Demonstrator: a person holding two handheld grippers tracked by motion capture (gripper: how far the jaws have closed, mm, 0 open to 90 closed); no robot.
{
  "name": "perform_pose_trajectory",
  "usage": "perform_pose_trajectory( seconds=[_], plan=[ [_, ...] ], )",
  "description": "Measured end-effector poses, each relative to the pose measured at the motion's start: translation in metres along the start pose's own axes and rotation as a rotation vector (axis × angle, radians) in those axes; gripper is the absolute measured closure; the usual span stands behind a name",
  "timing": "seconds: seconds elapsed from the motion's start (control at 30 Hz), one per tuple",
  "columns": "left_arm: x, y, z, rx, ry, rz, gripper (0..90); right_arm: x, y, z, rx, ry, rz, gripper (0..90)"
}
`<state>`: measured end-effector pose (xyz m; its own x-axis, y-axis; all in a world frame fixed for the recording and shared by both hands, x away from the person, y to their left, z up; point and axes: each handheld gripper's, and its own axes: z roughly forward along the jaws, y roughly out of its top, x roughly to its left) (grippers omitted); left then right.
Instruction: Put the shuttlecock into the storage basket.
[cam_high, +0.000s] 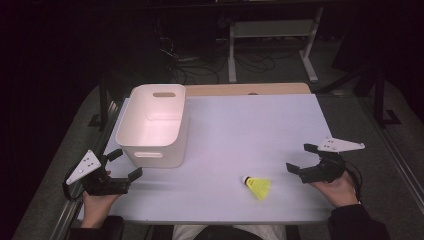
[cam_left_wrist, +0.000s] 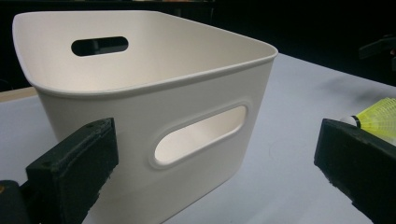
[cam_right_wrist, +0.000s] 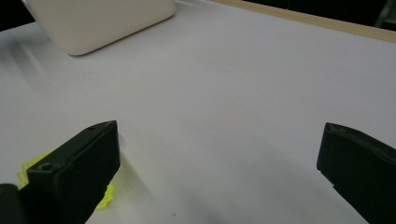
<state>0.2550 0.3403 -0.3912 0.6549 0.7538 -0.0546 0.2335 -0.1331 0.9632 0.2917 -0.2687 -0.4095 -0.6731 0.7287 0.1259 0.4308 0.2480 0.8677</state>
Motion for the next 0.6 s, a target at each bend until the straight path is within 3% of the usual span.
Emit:
perform_pose_trajectory(
  seconds=[0.6],
  plan=[
    [-0.001,-0.0012,-0.0004,0.015,0.003,0.007,0.0,0.0031,0.0024,-0.0001,0.017,0.012,-0.015,0.0]
  ],
)
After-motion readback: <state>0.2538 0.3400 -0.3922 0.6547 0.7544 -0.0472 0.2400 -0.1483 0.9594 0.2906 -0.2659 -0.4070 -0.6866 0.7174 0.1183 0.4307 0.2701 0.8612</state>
